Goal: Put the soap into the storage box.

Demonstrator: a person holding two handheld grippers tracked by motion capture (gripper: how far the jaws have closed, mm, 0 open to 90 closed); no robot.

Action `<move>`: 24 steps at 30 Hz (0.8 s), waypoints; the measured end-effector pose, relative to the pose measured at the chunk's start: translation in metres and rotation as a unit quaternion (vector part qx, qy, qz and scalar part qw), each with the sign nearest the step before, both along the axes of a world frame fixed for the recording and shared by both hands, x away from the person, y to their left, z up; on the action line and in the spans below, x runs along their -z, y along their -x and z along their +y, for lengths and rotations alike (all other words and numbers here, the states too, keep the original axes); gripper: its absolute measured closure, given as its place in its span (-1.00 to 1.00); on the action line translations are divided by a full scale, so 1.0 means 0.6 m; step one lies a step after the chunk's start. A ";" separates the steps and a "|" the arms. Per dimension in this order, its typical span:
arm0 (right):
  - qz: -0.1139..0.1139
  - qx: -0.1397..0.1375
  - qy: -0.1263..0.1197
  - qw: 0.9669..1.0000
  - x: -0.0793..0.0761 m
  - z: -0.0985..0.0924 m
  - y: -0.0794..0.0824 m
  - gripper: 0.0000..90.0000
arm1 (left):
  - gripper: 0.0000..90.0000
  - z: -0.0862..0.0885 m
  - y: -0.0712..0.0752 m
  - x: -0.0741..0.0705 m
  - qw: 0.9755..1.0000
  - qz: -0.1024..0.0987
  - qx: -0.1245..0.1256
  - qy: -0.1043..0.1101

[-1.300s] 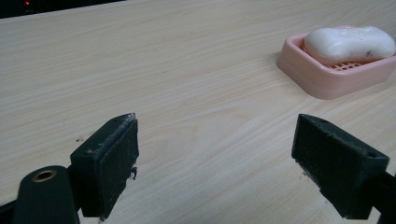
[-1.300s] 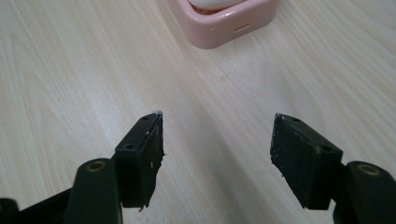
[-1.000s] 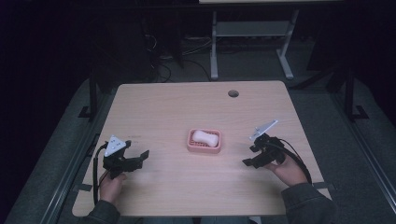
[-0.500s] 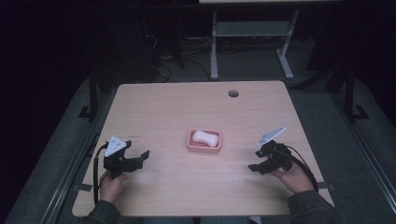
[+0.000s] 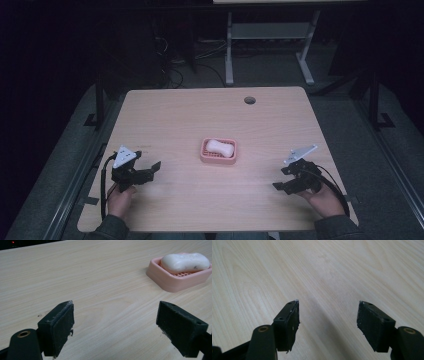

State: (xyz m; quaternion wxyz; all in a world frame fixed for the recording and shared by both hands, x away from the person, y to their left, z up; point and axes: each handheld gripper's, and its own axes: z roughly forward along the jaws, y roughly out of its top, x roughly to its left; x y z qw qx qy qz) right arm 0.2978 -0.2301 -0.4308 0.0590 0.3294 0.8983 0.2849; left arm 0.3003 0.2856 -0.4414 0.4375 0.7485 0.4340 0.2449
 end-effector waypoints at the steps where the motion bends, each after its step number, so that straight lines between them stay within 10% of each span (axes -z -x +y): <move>1: -0.003 0.000 -0.002 1.000 0.001 -0.002 0.002 -0.25 | -0.69 0.000 0.000 0.000 1.000 0.000 0.000 0.000; 24: -0.035 0.043 -0.037 0.998 0.018 -0.046 0.055 -0.25 | -0.69 -0.005 -0.001 0.004 1.000 0.006 0.006 0.002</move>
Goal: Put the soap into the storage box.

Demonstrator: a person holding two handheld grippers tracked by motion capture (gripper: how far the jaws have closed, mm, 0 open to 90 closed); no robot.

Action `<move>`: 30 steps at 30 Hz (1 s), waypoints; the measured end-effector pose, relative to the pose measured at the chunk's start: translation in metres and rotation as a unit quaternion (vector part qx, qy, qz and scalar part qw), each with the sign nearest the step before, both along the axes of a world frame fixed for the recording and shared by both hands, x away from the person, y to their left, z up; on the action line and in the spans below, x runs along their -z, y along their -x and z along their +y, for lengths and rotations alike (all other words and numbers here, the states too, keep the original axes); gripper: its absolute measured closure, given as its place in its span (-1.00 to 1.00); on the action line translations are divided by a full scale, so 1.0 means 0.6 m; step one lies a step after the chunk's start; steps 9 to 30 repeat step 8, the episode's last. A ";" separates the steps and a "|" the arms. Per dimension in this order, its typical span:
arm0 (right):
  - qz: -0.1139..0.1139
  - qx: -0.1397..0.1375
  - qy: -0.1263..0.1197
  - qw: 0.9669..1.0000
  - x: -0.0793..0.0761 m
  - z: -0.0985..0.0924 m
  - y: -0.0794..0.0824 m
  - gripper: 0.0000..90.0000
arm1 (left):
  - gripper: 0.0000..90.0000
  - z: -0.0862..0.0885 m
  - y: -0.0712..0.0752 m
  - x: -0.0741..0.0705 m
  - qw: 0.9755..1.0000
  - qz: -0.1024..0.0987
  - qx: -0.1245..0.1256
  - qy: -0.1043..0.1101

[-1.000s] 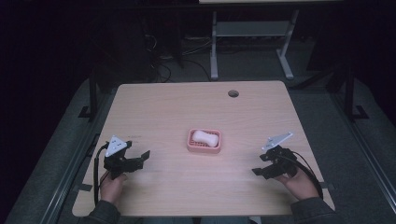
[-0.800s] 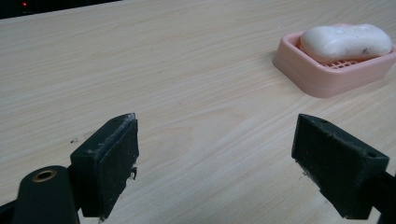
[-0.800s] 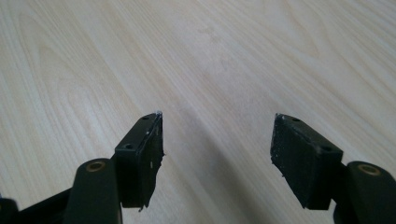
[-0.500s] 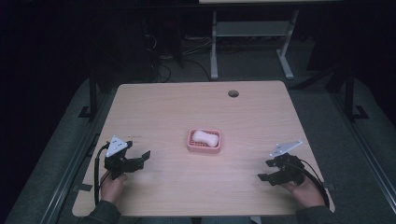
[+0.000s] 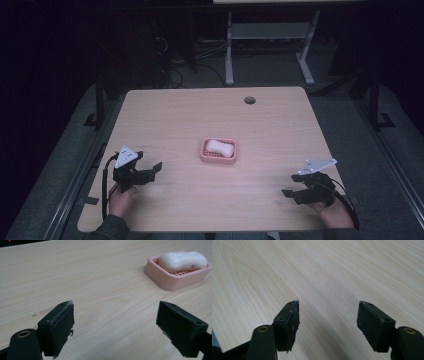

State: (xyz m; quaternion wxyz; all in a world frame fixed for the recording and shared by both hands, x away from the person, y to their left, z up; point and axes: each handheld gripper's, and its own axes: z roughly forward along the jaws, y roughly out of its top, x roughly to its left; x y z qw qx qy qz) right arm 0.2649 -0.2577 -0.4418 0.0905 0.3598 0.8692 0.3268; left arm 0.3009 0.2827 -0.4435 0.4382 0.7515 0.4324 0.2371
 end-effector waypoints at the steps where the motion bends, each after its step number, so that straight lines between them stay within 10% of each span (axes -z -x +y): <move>1: -0.001 0.002 -0.003 1.000 0.000 -0.001 0.001 -0.25 | -0.69 0.000 0.000 0.000 1.000 -0.001 -0.001 -0.001; 30: -0.018 -0.006 -0.010 1.000 0.003 0.014 0.001 -0.31 | -0.69 -0.001 0.001 -0.003 1.000 -0.004 0.000 0.000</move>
